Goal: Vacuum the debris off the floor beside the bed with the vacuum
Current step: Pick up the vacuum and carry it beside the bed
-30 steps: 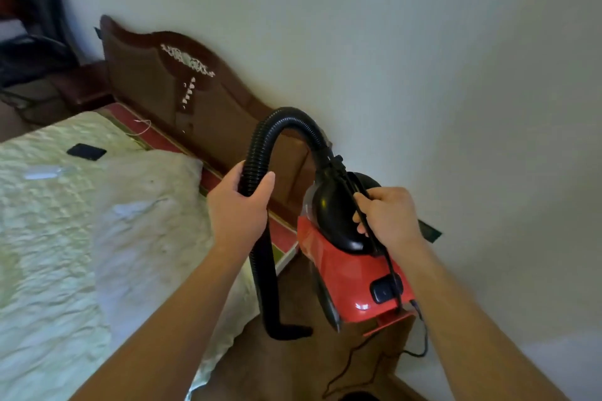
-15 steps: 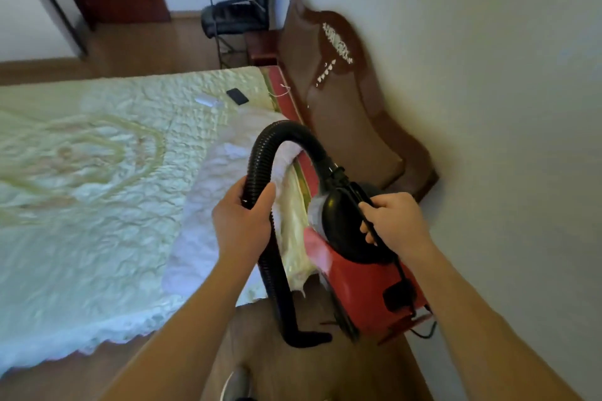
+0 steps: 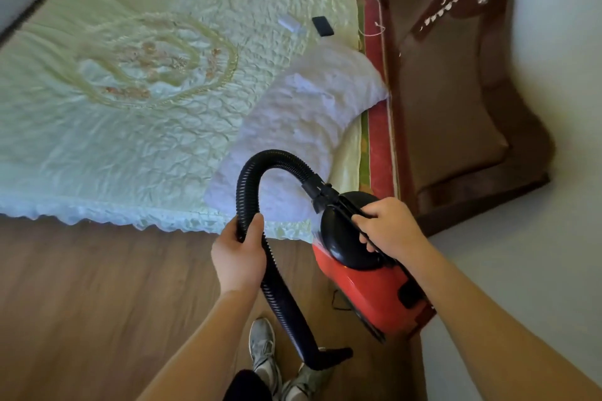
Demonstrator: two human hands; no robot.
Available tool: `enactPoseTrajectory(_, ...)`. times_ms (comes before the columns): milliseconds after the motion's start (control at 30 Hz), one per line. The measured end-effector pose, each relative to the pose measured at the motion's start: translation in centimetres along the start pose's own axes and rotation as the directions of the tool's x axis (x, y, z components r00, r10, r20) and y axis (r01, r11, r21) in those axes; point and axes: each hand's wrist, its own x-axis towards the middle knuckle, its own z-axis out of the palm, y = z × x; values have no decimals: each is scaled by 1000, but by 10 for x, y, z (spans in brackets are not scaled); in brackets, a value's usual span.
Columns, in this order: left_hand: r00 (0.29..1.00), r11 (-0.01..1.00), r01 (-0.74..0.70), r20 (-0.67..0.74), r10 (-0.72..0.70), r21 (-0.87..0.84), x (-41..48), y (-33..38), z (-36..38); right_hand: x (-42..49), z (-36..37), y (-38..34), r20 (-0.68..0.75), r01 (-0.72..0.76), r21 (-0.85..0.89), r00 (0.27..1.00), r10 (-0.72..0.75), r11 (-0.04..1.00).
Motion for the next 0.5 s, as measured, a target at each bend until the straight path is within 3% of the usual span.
enactPoseTrajectory(500, 938, 963, 268, -239, -250, 44, 44, -202, 34, 110, 142, 127, 343, 80, -208, 939, -4, 975)
